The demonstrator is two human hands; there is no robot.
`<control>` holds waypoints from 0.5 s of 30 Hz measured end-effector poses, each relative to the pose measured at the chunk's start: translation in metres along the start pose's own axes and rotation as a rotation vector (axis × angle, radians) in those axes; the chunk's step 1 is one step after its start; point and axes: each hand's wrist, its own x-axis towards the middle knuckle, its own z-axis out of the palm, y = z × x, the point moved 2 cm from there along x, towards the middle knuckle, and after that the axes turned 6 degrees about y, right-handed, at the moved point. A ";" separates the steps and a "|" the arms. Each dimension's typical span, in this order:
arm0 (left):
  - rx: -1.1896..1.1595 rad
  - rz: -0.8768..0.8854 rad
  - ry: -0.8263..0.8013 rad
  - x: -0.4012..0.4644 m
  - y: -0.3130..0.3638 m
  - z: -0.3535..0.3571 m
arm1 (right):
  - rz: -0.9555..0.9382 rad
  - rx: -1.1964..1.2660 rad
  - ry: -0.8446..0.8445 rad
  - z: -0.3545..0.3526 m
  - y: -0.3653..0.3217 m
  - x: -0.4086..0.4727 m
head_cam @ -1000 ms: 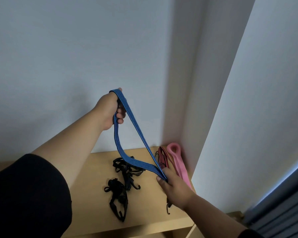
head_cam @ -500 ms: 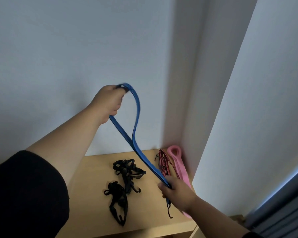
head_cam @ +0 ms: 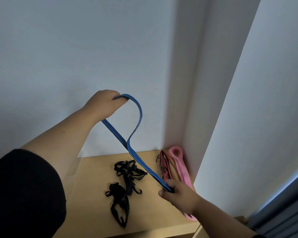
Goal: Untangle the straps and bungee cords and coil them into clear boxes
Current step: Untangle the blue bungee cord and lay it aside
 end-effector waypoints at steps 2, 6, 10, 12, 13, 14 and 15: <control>-0.179 -0.148 0.019 0.001 -0.008 -0.002 | 0.001 0.032 -0.031 -0.004 0.000 -0.002; -0.413 -0.363 0.088 0.008 -0.032 -0.010 | 0.040 0.145 -0.085 -0.018 0.003 -0.011; -0.422 -0.358 0.093 0.010 -0.063 -0.015 | 0.062 0.103 -0.158 -0.036 0.006 -0.017; -0.319 -0.250 0.033 0.005 -0.073 -0.014 | 0.075 0.086 -0.218 -0.045 0.004 -0.019; -0.257 -0.184 -0.035 0.002 -0.076 -0.013 | 0.097 0.091 -0.225 -0.050 0.003 -0.019; -0.165 -0.096 -0.124 -0.002 -0.080 -0.012 | 0.127 0.104 -0.211 -0.056 0.004 -0.019; -0.031 -0.010 -0.233 -0.007 -0.082 -0.011 | 0.159 0.104 -0.180 -0.063 0.005 -0.019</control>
